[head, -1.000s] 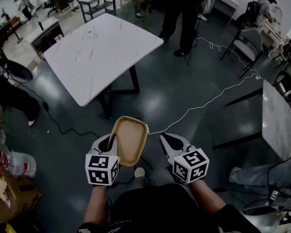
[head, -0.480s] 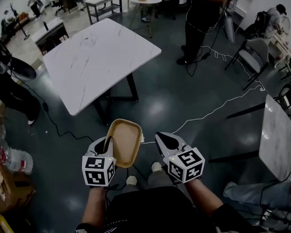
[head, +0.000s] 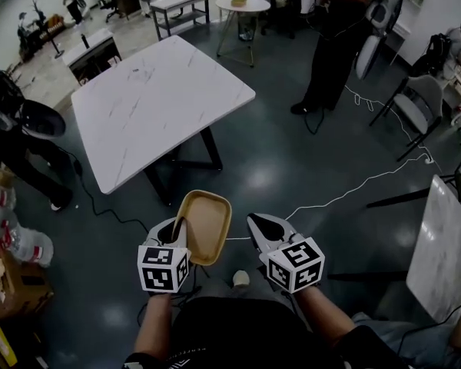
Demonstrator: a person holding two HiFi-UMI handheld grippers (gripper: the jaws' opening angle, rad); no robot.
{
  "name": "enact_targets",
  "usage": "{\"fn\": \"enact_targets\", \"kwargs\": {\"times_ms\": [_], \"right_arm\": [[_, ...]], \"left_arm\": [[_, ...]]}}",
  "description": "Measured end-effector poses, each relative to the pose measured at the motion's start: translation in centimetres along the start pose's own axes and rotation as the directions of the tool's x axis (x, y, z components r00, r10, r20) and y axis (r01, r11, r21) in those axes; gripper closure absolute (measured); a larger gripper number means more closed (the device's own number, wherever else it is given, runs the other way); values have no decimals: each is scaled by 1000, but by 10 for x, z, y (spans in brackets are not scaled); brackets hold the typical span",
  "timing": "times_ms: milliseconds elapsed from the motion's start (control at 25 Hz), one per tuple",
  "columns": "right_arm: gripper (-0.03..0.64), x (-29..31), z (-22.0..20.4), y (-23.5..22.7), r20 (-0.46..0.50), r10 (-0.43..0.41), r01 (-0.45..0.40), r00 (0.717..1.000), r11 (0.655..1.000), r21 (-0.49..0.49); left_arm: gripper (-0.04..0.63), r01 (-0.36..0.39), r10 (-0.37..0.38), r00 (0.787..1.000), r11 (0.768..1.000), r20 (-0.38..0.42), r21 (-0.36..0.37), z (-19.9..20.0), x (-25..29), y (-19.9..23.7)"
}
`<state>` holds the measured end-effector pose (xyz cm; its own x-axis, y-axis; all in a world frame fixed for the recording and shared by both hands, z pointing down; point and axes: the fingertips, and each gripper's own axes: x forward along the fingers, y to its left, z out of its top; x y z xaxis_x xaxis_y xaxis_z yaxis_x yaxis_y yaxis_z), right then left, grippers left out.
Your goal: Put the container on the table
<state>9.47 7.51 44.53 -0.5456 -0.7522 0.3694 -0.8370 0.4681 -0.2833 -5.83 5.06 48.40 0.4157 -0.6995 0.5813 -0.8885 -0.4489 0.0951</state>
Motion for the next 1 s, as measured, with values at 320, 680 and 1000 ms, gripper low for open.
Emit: {"fn": "enact_targets", "kwargs": {"times_ms": [320, 680, 1000], "right_arm": [[617, 26, 15, -22, -4, 32, -32, 999, 999, 13], [617, 78, 47, -26, -17, 34, -34, 999, 999, -24], [617, 130, 63, -11, -39, 53, -55, 998, 997, -50]], "left_arm": [[588, -15, 15, 1000, 1000, 9, -9, 26, 25, 7], [588, 5, -5, 1000, 1000, 1, -24, 48, 59, 49], [588, 12, -12, 1000, 1000, 4, -24, 63, 71, 96]]}}
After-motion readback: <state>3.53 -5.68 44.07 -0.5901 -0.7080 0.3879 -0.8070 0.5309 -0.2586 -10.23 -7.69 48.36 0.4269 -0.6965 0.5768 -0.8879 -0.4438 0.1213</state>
